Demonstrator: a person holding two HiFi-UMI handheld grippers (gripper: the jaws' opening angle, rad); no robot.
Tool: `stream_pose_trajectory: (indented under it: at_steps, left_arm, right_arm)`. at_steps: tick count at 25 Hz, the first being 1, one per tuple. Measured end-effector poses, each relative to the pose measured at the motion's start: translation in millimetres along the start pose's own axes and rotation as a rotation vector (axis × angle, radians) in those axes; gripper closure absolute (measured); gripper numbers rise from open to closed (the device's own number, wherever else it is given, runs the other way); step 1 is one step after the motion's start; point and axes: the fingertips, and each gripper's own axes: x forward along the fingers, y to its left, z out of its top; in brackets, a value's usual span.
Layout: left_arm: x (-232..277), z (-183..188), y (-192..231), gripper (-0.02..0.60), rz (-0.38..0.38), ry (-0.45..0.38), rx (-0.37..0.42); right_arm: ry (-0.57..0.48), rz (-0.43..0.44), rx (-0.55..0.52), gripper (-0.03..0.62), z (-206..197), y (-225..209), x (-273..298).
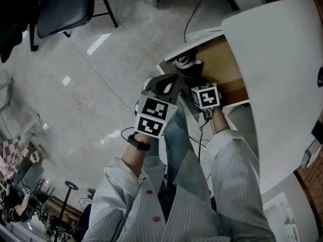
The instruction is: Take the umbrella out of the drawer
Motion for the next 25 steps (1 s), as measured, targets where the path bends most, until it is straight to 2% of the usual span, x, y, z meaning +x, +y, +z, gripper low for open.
stream_pose_trajectory:
  at_steps: [9, 12, 17, 25]
  left_arm:
    - [0.5, -1.4, 3.3, 0.574, -0.004, 0.000, -0.001]
    - [0.8, -1.6, 2.0, 0.573, -0.007, 0.002, -0.005]
    - [-0.7, -1.8, 0.9, 0.574, -0.011, 0.005, 0.004]
    - [-9.6, 6.9, -2.5, 0.573, -0.010, 0.000, 0.017]
  right_arm:
    - [0.021, 0.016, -0.018, 0.340, 1.5, 0.5, 6.5]
    - [0.062, 0.043, -0.002, 0.379, -3.2, 4.0, 8.6]
    - [0.079, 0.010, -0.027, 0.408, -4.3, 0.2, 3.7]
    - [0.076, 0.023, 0.065, 0.414, -11.3, 5.2, -8.9]
